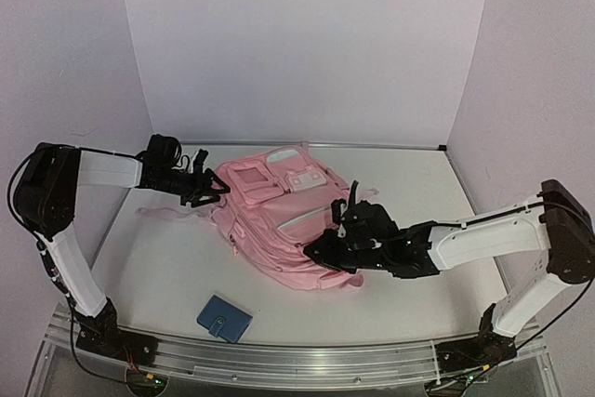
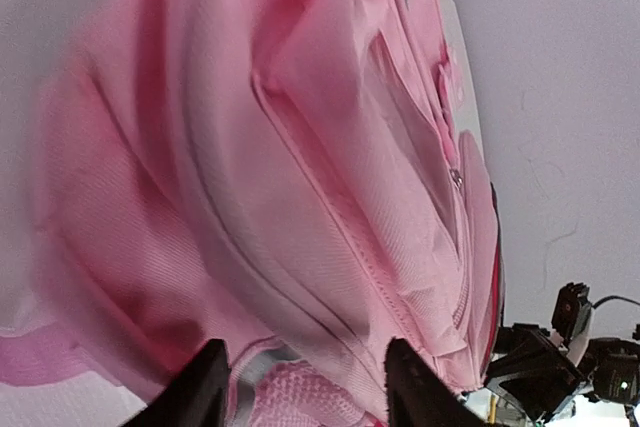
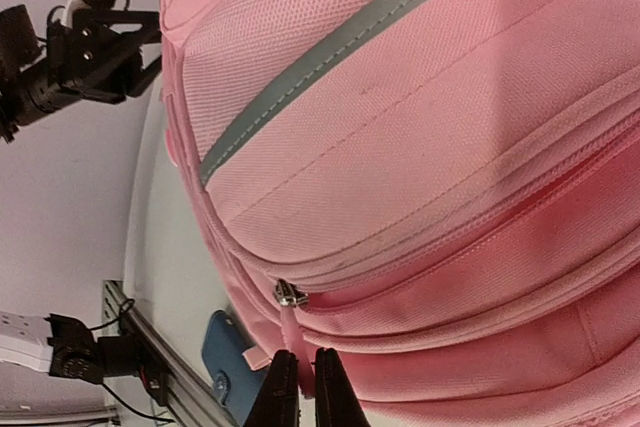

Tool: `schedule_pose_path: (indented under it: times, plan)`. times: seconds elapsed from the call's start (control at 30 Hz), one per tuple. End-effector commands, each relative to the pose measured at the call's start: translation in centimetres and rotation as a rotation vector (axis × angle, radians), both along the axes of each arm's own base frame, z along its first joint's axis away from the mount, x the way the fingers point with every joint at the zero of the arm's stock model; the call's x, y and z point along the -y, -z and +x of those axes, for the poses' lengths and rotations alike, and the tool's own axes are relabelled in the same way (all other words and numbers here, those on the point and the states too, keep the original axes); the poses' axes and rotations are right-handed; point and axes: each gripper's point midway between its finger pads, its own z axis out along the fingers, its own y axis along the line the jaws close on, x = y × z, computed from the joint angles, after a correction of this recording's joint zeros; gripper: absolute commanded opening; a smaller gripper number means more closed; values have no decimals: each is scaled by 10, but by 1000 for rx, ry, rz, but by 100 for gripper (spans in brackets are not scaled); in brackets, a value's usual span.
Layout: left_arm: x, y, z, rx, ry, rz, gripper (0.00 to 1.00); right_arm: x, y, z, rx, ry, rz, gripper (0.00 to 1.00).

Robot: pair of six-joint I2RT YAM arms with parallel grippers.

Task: Pack the student bag
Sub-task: Zip the student bag at the center of the board.

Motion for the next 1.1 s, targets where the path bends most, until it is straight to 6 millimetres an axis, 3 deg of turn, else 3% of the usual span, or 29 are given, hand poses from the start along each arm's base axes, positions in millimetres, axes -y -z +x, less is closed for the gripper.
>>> schedule_pose_path:
  times: [0.0,0.13,0.33,0.4,0.53,0.7,0.83,0.97,1.07]
  plan:
    - [-30,-40,8,125,-142,71,70,11,10,8,118,-23,-179,40]
    - [-19,-62,-17,136,-178,73,71,5,-3,3,200,-49,-239,51]
    - [29,-78,-53,78,-164,1,70,-11,-15,-4,233,-47,-258,49]
    - [41,-77,-59,54,-168,-19,70,-17,-17,-6,233,-38,-252,49]
    - [67,-68,-67,11,-134,-32,71,-25,0,-6,208,-24,-304,50]
    - [98,-51,-75,-35,-74,-12,72,-35,11,-4,200,4,-340,43]
    - [109,-35,-79,-77,-57,8,72,-33,13,3,191,74,-348,41]
    - [116,-30,-81,-86,-45,6,71,-27,14,9,183,142,-354,41]
    - [122,-27,-80,-95,-30,0,70,-25,17,11,180,160,-372,35]
